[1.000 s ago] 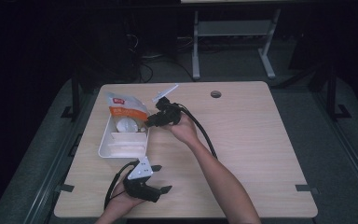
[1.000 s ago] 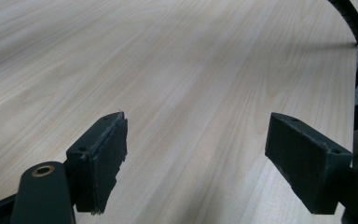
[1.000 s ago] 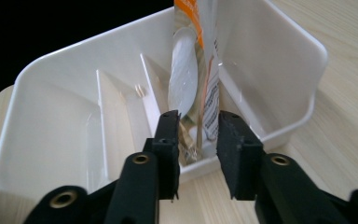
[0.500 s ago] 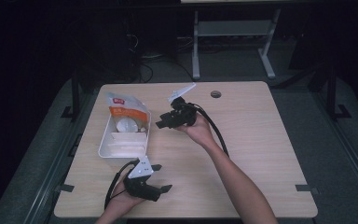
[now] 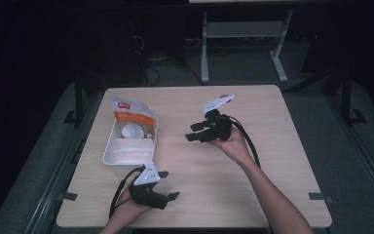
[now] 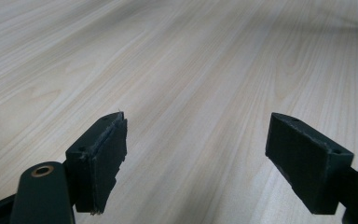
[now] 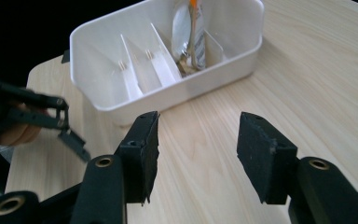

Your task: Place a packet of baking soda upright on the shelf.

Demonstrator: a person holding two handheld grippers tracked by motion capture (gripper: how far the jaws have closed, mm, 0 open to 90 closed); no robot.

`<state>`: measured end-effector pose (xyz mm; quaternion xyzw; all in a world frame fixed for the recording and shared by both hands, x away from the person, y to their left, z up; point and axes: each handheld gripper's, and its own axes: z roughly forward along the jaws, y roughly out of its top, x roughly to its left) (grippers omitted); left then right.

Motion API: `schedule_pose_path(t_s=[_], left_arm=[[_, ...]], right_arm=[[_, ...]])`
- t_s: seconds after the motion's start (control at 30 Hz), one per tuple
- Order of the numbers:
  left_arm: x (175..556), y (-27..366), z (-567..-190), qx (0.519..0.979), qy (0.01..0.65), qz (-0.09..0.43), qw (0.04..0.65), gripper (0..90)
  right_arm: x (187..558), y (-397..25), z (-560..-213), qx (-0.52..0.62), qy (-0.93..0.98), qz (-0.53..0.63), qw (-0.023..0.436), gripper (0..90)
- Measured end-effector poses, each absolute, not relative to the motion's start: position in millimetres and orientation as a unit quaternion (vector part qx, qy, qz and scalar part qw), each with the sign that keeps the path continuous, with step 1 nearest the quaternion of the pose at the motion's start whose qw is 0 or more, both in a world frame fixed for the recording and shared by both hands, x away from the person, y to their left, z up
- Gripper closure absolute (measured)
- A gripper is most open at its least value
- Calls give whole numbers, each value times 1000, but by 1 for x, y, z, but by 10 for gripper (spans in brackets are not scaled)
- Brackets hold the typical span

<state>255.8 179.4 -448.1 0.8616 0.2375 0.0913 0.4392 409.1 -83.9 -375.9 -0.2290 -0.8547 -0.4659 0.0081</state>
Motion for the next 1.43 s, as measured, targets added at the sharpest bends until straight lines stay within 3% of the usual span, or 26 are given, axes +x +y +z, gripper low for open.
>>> schedule_pose_path(t_s=[0.7,1.43], left_arm=[[257,180,-448,860,245,95,437,201],[257,178,-450,863,241,93,433,201]], right_arm=[[356,-153,-396,-255,-850,-461,10,428],[302,-191,-434,-279,-842,-462,8,349]])
